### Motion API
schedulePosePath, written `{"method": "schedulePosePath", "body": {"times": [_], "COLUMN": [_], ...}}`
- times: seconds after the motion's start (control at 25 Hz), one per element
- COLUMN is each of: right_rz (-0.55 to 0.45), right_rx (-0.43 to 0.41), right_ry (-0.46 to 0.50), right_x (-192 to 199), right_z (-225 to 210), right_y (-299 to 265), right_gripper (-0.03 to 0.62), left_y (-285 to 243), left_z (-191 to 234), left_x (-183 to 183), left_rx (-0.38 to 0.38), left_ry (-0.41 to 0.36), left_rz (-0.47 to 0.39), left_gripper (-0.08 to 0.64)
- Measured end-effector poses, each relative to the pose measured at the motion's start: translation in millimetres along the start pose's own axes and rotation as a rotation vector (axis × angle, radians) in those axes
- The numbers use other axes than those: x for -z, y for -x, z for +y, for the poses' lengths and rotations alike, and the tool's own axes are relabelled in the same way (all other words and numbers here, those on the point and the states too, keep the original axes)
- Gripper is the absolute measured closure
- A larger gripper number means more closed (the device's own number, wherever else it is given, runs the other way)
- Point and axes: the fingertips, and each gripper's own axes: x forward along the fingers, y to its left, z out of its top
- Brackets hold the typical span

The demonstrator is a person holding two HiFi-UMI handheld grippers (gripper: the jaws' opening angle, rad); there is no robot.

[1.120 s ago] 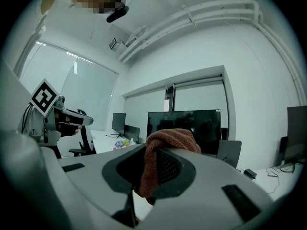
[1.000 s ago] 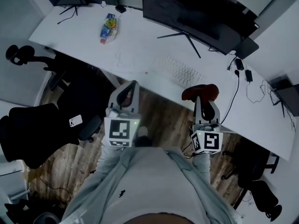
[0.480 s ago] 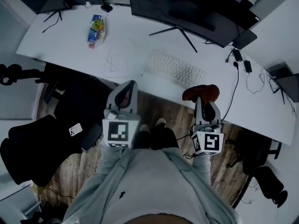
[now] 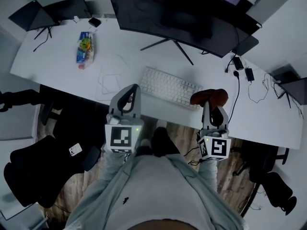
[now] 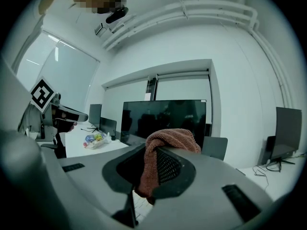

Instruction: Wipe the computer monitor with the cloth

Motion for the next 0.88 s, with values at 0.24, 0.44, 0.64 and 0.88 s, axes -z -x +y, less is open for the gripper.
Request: {"method": "schedulePosePath", "body": {"times": [0.24, 0.44, 0.64, 0.88], "right_rz": [-0.01, -0.039, -0.058, -0.071], "right_rx": [0.012, 0.02, 0.02, 0.032], "right_ry": [0.004, 0.002, -0.002, 0.004], "right_x": [-10.4, -19.5, -22.1, -30.8], "right_z": [-50.8, -81.6, -98.8, -108.7], "right_y": [-57.5, -88.8, -104.4, -112.0], "right_gripper": [0.54, 0.54, 0.54, 0.54], "left_y": [-81.3, -122.5, -143.7, -158.8], "left_z": [-3.2, -8.7, -12.2, -14.9], "left_x": [-25.4, -40.7, -47.4, -52.5], "left_rx": [0.022, 0.025, 0.017, 0.036], "left_ry": [-0.006, -0.012, -0.012, -0.015], "left_rz": [-0.013, -0.033, -0.044, -0.049], "left_gripper": [0.541, 0.541, 0.541, 0.541]}}
